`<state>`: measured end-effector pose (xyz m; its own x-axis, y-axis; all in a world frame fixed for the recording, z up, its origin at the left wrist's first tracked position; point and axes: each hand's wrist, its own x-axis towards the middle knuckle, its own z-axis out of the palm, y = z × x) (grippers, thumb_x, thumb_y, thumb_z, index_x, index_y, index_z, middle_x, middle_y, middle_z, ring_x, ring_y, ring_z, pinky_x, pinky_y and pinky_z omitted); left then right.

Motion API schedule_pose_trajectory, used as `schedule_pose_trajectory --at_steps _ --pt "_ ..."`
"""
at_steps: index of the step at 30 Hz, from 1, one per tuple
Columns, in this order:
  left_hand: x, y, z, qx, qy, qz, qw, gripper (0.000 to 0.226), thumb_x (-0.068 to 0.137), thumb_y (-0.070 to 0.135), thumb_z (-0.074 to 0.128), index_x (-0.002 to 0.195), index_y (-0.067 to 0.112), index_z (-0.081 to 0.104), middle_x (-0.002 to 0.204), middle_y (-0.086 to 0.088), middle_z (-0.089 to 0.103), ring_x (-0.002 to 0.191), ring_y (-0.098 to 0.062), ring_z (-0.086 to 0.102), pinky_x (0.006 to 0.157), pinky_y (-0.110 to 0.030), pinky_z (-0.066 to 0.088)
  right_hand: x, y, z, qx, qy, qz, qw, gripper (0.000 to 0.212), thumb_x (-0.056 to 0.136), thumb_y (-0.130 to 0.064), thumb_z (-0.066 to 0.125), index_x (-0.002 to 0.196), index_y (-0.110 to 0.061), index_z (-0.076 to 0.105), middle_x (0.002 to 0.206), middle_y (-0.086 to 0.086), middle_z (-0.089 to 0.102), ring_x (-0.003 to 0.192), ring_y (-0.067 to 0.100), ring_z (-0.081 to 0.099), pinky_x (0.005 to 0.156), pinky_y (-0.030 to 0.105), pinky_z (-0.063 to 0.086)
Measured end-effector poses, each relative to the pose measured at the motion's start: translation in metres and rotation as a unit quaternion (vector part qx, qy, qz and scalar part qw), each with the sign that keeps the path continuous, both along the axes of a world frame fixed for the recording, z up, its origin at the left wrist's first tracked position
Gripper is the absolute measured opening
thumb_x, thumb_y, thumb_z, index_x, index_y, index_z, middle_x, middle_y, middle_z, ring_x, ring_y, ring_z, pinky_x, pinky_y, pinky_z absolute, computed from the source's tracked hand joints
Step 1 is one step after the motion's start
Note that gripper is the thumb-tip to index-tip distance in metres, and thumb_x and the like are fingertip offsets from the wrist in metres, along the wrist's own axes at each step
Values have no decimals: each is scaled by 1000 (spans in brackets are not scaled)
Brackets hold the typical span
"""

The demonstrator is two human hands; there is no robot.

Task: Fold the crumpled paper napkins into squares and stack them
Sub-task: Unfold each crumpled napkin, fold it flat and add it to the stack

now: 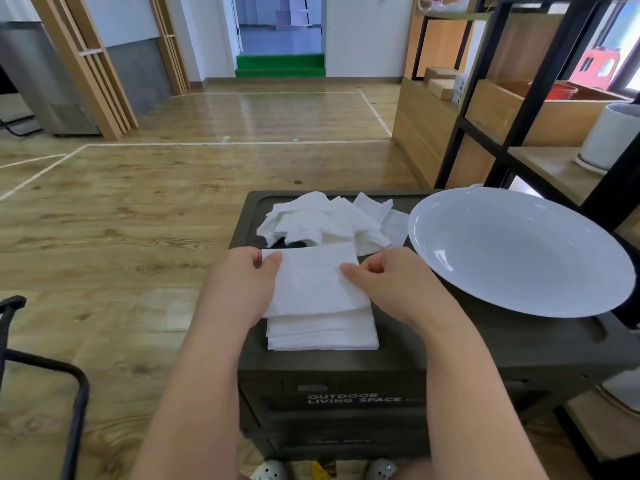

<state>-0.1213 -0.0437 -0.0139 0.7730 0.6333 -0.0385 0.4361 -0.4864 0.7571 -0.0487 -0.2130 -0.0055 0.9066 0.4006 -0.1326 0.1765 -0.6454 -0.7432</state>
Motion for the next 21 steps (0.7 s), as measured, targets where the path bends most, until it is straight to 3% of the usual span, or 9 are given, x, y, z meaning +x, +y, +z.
schedule_pose_trajectory --at_steps 3,7,16,19,21 --pt "0 -4 -1 46 40 3 998 45 97 34 48 61 12 32 55 -3 29 50 -19 27 48 -27 20 0 -3 -1 -42 2 14 999 37 89 -43 59 66 -13 57 64 2 52 59 10 49 58 21 41" --pt "2 -4 -7 80 80 -1 994 38 94 38 52 71 8 53 58 -3 45 51 -20 39 48 -27 27 1 -4 -2 -78 17 20 997 32 87 -42 61 69 -15 56 68 3 51 61 10 47 61 22 41" --pt "5 -5 -12 100 104 -4 990 32 94 37 53 69 18 49 62 5 48 69 -19 47 55 -28 30 3 -1 -6 -109 19 24 994 40 88 -39 60 60 -17 43 63 1 41 58 11 42 59 22 38" --pt "4 -6 -12 110 109 5 988 36 93 39 54 64 19 48 60 3 48 64 -19 47 52 -27 30 3 1 -9 -135 22 26 990 38 88 -41 60 63 -16 47 65 1 47 60 11 47 61 22 40" --pt "4 -6 -12 130 113 27 985 36 96 42 48 75 13 55 66 -2 53 63 -20 48 50 -29 31 3 1 -10 -137 25 20 990 33 87 -43 60 68 -17 51 70 0 53 63 9 49 60 21 40"
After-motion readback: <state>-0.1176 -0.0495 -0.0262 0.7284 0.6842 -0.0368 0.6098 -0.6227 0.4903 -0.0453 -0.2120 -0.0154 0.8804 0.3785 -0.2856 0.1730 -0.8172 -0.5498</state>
